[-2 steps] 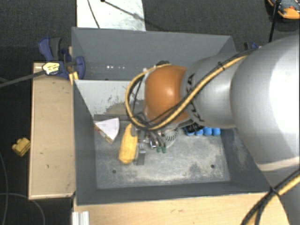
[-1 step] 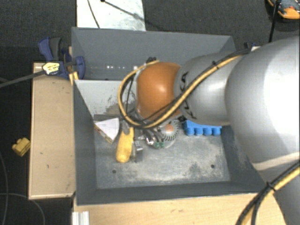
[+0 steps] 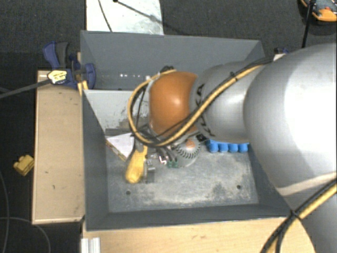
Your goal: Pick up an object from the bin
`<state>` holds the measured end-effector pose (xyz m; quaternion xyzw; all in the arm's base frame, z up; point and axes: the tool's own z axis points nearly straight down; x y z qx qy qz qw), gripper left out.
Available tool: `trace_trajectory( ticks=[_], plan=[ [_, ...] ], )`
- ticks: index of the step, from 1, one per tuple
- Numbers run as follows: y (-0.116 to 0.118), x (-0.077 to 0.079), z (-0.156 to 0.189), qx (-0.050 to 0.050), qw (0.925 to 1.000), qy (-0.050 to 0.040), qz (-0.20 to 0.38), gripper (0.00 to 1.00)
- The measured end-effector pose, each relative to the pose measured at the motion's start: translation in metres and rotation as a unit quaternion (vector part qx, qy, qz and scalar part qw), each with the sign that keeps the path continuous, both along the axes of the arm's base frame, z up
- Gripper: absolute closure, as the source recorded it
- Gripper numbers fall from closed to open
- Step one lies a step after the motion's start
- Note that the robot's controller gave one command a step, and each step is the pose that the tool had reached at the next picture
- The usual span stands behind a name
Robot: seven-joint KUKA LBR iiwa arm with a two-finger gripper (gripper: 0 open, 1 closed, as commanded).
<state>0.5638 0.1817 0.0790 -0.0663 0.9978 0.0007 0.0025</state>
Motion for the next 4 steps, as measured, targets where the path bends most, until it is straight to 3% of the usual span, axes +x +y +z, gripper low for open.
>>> trace_trajectory(
  ticks=[1, 2, 3, 4],
  plan=[
    [0.014, -0.003, -0.007, 0.000, 0.9917, -0.0003, 0.129, 1.00],
    [0.014, -0.003, -0.007, 0.000, 0.9917, -0.0001, 0.128, 1.00],
    [0.023, -0.014, -0.008, -0.001, 0.9939, 0.0000, 0.110, 1.00],
    [0.025, -0.015, 0.024, -0.001, 0.9934, 0.0041, 0.115, 1.00]
  ],
)
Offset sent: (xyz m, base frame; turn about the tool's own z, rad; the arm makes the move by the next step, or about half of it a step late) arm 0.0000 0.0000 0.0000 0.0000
